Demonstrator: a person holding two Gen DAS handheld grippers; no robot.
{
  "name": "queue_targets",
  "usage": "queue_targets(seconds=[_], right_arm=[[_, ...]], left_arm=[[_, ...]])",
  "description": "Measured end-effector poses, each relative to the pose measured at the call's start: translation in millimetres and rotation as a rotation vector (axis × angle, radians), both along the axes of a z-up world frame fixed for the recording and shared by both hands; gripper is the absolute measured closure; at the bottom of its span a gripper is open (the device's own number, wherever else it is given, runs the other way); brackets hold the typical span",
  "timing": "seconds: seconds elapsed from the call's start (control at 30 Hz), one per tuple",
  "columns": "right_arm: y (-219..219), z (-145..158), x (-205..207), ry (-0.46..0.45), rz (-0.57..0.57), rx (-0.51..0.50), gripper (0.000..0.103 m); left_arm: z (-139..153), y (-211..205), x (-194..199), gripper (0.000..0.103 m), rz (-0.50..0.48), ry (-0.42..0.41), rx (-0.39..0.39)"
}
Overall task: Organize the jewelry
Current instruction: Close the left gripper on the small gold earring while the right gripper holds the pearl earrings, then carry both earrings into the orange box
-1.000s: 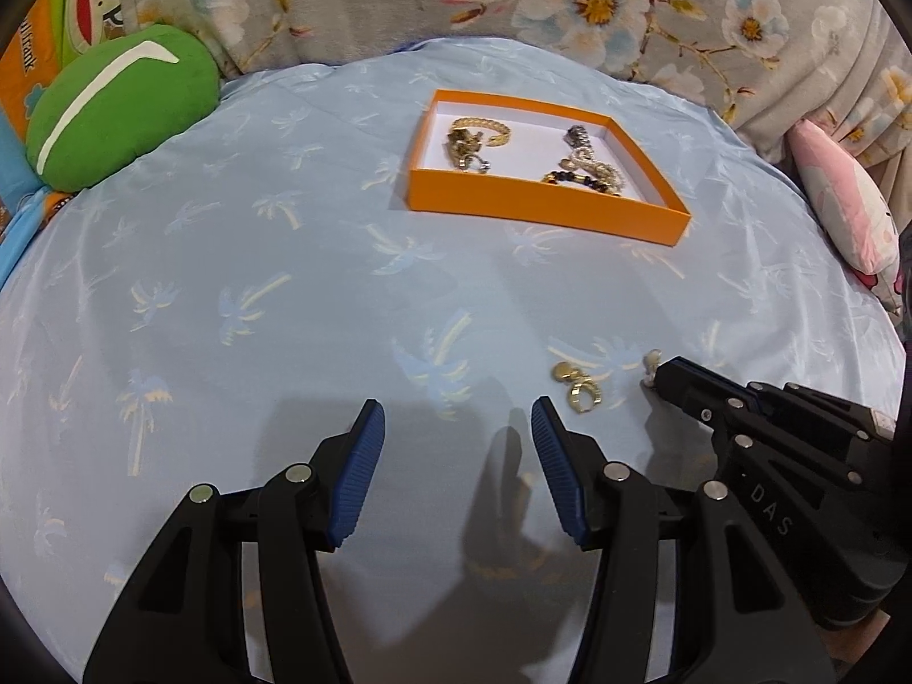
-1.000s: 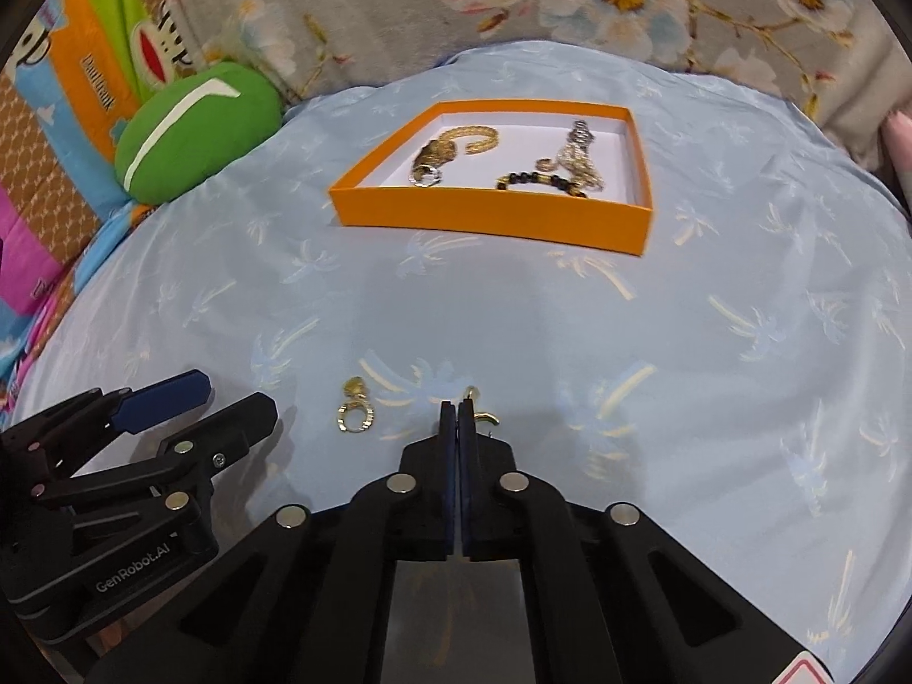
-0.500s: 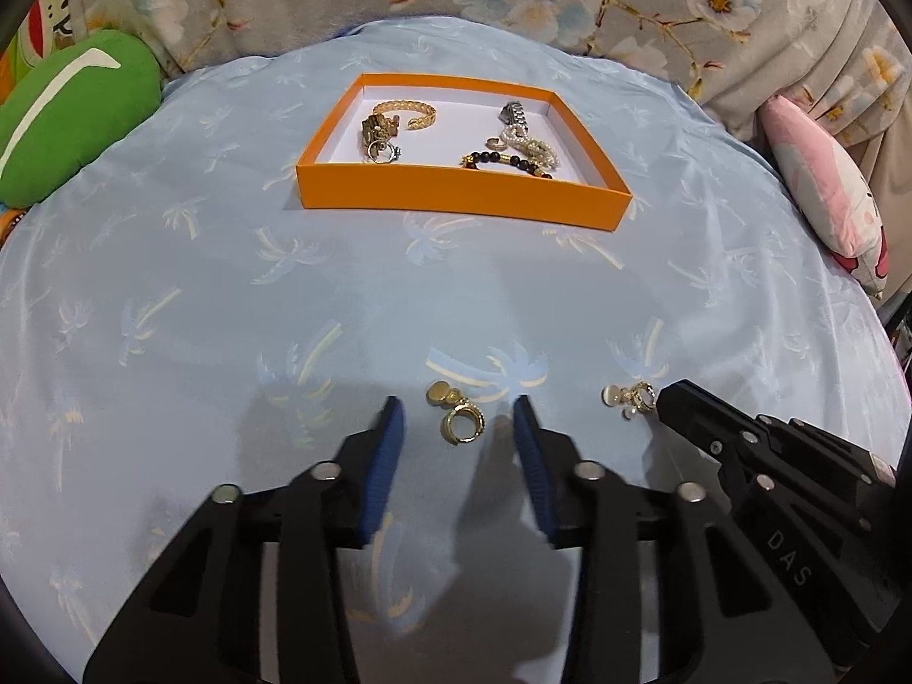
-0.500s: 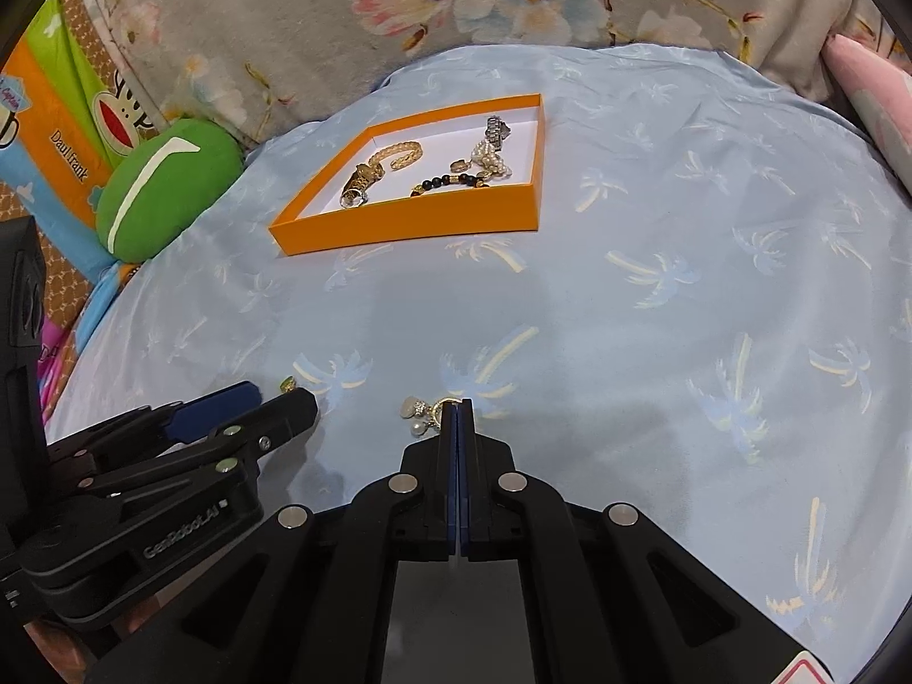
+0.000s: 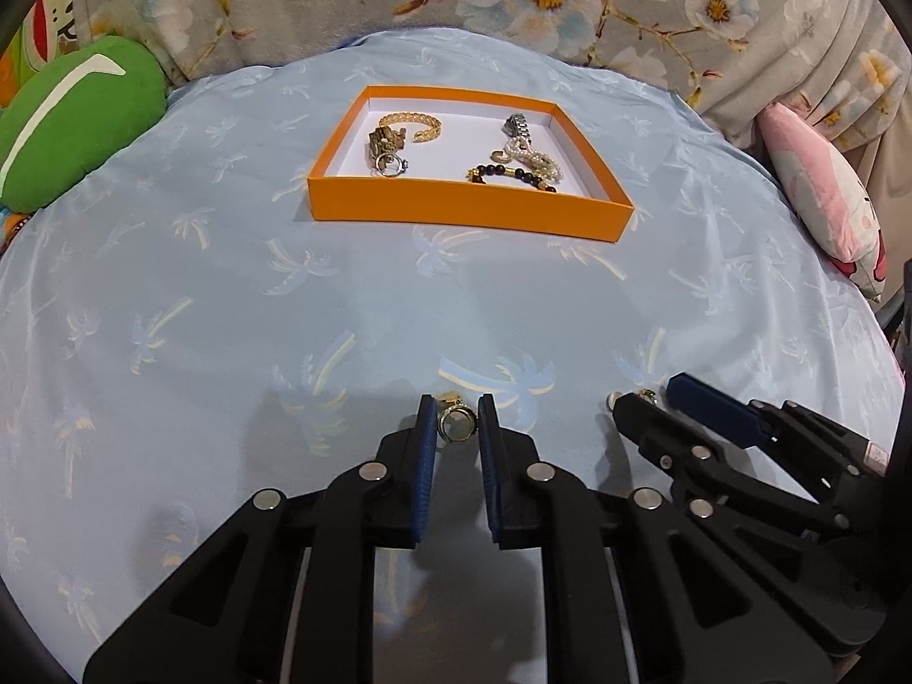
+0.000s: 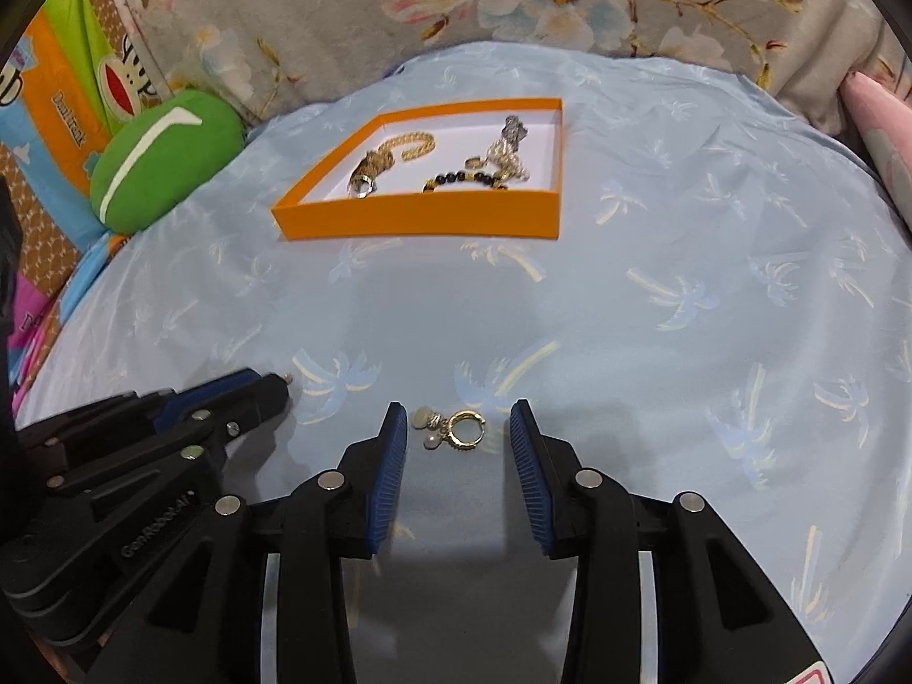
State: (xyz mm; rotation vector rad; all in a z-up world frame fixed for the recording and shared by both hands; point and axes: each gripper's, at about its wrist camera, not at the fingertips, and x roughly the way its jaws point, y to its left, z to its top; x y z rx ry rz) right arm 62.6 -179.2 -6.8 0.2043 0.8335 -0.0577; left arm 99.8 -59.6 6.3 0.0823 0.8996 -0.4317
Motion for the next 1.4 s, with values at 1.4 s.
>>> queue_targets(seconds=[1.4], right_arm=[[-24,105,31,-0.237,0.008,-0.015,0.091]], left_arm=[[81,29,48,0.089,0.071,-0.179,-0.022]])
